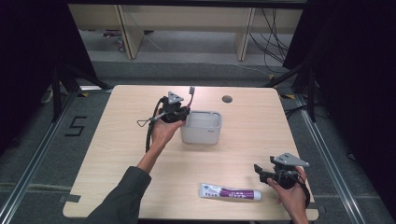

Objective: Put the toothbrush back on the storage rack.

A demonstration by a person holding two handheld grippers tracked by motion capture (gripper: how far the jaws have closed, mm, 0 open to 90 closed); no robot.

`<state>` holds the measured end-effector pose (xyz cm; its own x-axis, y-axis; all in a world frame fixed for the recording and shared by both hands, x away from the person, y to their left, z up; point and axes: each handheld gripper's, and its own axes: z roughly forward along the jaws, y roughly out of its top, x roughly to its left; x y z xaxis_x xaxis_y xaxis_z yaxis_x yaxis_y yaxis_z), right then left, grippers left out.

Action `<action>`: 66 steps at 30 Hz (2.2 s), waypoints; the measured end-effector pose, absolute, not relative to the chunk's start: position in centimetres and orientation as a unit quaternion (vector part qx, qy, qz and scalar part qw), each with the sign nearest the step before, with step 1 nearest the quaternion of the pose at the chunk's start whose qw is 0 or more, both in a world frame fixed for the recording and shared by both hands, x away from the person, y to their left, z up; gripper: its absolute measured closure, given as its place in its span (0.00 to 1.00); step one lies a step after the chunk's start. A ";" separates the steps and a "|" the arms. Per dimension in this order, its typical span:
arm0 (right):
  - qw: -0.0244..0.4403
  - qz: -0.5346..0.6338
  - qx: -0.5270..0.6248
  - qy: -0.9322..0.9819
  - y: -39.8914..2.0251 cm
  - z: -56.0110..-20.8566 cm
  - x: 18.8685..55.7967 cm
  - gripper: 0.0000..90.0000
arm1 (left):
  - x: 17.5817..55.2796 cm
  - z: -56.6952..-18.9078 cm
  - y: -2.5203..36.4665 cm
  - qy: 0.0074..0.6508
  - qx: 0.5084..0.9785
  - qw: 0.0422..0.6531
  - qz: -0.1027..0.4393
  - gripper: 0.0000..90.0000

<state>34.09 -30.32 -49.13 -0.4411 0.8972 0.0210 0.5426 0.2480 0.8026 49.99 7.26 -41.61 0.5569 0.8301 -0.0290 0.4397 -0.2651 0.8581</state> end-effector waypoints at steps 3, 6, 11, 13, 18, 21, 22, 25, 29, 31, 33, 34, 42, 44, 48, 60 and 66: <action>0.237 0.384 0.471 0.759 -30.4 -49.0 34.1 0.29 | 50.0 -41.7 7.2 0.415 0.766 0.439 0.222 0.90; 0.236 0.383 0.471 0.759 -30.4 -49.1 34.1 0.29 | 50.0 -41.7 7.1 0.413 0.766 0.441 0.221 0.90; 0.236 0.383 0.471 0.759 -30.4 -49.1 34.1 0.29 | 50.0 -41.8 7.0 0.408 0.775 0.427 0.225 0.89; 0.238 0.384 0.469 0.759 -30.4 -49.1 34.1 0.29 | 50.0 -41.9 7.1 0.409 0.777 0.423 0.224 0.89; 0.236 0.383 0.471 0.759 -30.4 -49.1 34.1 0.29 | 50.0 -42.0 7.1 0.410 0.776 0.422 0.226 0.87; 0.238 0.381 0.468 0.761 -30.4 -49.1 34.1 0.29 | 50.0 -42.1 7.3 0.410 0.777 0.421 0.226 0.87; 0.238 0.382 0.469 0.760 -30.4 -49.1 34.1 0.29 | 49.9 -42.1 7.3 0.411 0.776 0.422 0.225 0.86; 0.228 0.385 0.474 0.759 -30.3 -49.1 34.1 0.29 | 49.8 -42.0 7.4 0.415 0.769 0.429 0.228 0.82; 0.228 0.384 0.474 0.759 -30.3 -49.1 34.1 0.29 | 49.7 -41.6 7.7 0.414 0.771 0.424 0.233 0.78; 0.238 0.382 0.469 0.760 -30.4 -49.1 34.1 0.29 | 49.6 -41.4 7.8 0.416 0.768 0.426 0.236 0.74; 0.241 0.384 0.470 0.758 -30.4 -49.1 34.1 0.29 | 49.5 -41.2 7.9 0.420 0.762 0.432 0.238 0.71; 0.241 0.385 0.469 0.757 -30.5 -49.1 34.1 0.29 | 49.4 -41.1 7.9 0.422 0.760 0.430 0.243 0.67; 0.223 0.385 0.491 0.749 -30.2 -49.0 33.8 0.29 | 48.4 -40.3 8.1 0.423 0.768 0.416 0.242 0.46; 0.230 0.386 0.482 0.752 -30.3 -49.1 34.0 0.29 | 48.1 -40.0 8.1 0.425 0.765 0.420 0.240 0.44; 0.235 0.384 0.479 0.754 -30.4 -49.1 34.1 0.29 | 47.3 -39.5 8.3 0.420 0.770 0.421 0.230 0.39; 0.243 0.381 0.470 0.758 -30.5 -49.1 34.1 0.29 | 45.0 -39.3 9.6 0.410 0.767 0.445 0.213 0.36; 0.239 0.380 0.470 0.760 -30.5 -49.1 34.1 0.29 | 43.8 -39.6 10.3 0.410 0.764 0.454 0.203 0.30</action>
